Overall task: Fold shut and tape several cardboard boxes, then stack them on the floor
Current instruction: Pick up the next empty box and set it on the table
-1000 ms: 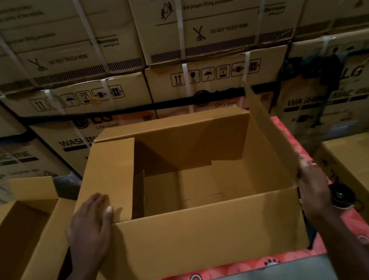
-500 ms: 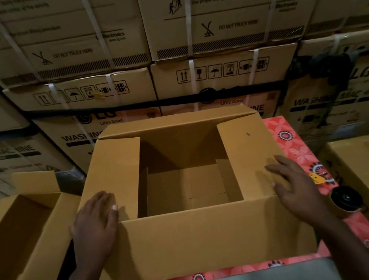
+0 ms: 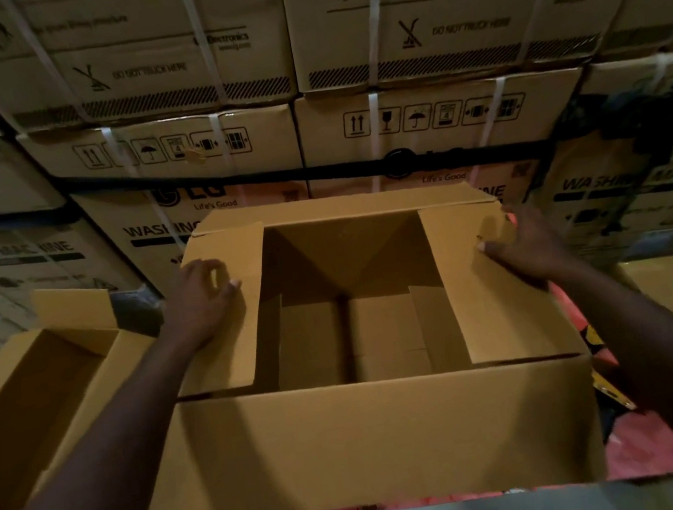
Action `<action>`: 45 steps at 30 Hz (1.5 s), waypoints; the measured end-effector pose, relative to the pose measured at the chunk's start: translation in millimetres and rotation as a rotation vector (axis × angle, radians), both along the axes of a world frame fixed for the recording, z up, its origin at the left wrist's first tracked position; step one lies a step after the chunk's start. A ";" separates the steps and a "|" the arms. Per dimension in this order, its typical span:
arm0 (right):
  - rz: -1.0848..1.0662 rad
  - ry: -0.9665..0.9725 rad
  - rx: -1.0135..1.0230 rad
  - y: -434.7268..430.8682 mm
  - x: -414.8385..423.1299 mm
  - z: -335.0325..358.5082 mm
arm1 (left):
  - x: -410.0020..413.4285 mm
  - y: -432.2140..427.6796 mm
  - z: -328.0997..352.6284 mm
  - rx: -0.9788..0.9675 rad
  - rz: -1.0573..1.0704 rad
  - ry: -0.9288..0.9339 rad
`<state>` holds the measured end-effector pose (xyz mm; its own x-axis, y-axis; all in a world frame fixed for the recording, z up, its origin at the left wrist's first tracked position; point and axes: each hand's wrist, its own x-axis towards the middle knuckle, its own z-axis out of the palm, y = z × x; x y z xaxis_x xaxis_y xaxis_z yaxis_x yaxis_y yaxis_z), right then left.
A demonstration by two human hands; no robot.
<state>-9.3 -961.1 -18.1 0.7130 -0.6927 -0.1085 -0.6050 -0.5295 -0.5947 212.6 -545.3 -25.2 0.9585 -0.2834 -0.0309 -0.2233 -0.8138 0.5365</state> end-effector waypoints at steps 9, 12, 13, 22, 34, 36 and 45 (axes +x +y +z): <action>-0.330 -0.176 0.492 -46.1 91.0 7.1 | 108.5 -39.3 18.1 -0.263 0.132 0.256; -0.388 -0.371 0.562 -44.7 97.2 2.8 | 123.4 -35.4 10.6 -0.454 0.161 0.352; -0.408 -0.445 0.580 -43.0 97.2 1.6 | 127.6 -30.9 5.1 -0.573 0.167 0.404; -0.488 -0.905 0.972 -59.3 69.2 -7.3 | 123.3 -7.9 -2.0 -1.137 0.324 0.474; -0.093 -0.662 1.014 -79.6 12.7 20.9 | 98.8 46.0 25.8 -1.042 0.002 0.574; -0.053 -0.612 0.990 -81.7 6.6 23.4 | 82.9 46.6 33.3 -1.039 -0.018 0.526; 0.042 -0.282 0.316 -42.8 -20.0 -17.7 | 15.2 39.8 11.1 -0.334 -0.064 0.201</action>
